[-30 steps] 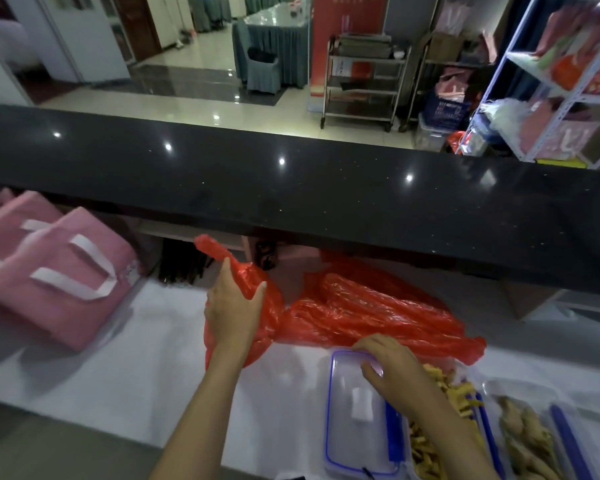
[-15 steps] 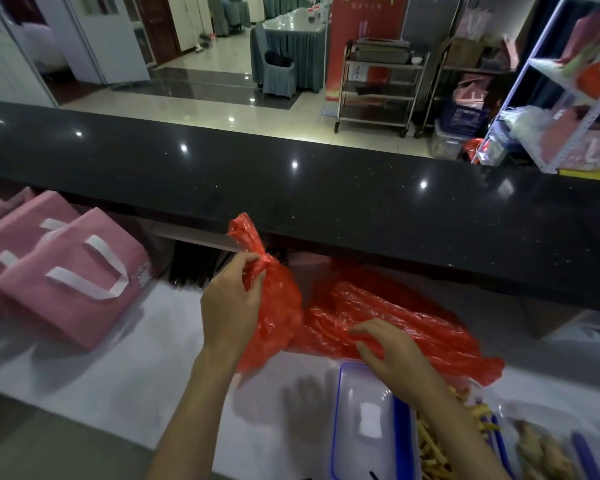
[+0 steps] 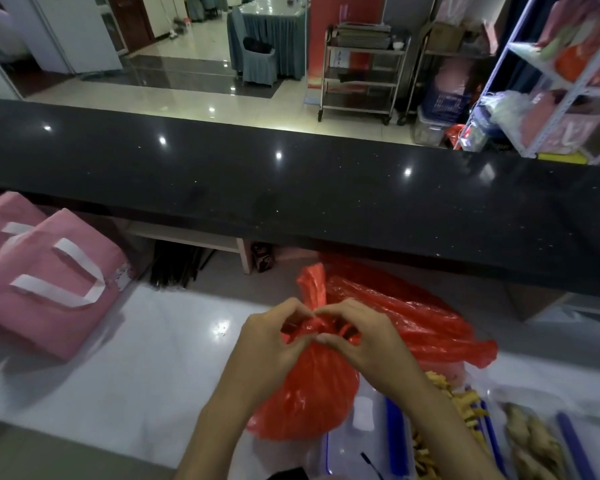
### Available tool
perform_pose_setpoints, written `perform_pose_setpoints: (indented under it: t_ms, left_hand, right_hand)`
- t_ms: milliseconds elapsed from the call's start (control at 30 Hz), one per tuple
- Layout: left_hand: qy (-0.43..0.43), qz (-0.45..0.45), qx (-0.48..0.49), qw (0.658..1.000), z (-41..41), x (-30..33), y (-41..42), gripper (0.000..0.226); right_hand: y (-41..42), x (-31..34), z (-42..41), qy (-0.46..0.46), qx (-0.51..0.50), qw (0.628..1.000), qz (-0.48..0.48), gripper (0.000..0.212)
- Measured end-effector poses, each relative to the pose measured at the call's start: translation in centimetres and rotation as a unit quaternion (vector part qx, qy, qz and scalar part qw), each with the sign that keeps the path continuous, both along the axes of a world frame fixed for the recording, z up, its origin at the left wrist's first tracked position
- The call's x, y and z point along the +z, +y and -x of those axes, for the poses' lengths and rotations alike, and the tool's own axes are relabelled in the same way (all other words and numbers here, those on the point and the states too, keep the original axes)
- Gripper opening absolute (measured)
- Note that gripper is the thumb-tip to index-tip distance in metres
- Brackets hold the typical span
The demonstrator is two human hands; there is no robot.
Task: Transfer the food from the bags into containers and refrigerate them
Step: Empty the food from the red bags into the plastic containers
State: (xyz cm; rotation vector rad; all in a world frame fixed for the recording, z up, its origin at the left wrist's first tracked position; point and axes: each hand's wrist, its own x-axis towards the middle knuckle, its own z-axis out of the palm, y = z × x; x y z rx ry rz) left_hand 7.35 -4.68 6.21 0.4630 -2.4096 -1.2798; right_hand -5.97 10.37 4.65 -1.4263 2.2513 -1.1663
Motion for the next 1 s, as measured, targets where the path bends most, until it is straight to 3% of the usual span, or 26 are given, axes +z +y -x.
perform_pose_setpoints:
  t_ms: [167,367,500,633,833,1000]
  left_hand:
    - [-0.049,-0.088,-0.057,0.993,-0.4,-0.9,-1.6,0.016]
    - [-0.047,-0.195,-0.048,0.979,-1.6,-1.1,-3.2,0.013]
    - [-0.073,-0.117,-0.097,0.986,-0.7,-0.9,-2.5,0.029]
    - [-0.071,-0.026,-0.097,0.992,0.0,-1.5,-2.0,0.02]
    - [-0.037,0.007,-0.057,0.998,-1.0,-1.3,-3.3,0.007]
    - [0.006,-0.053,-0.02,0.998,-0.7,-1.4,-2.3,0.014]
  right_hand:
    - [0.6,-1.1,0.4,-0.036,0.009,0.999,-0.021,0.019]
    - [1.4,-1.8,1.1,-0.12,-0.074,0.99,0.016,0.015]
    - [0.7,-1.5,0.4,-0.148,-0.044,0.988,0.02,0.014]
    - [0.8,-1.7,0.1,-0.136,-0.021,0.99,-0.015,0.009]
    - [2.3,-3.0,1.6,-0.229,-0.18,0.955,0.049,0.01]
    - [2.0,-2.3,1.3,-0.222,-0.124,0.966,0.045,0.02]
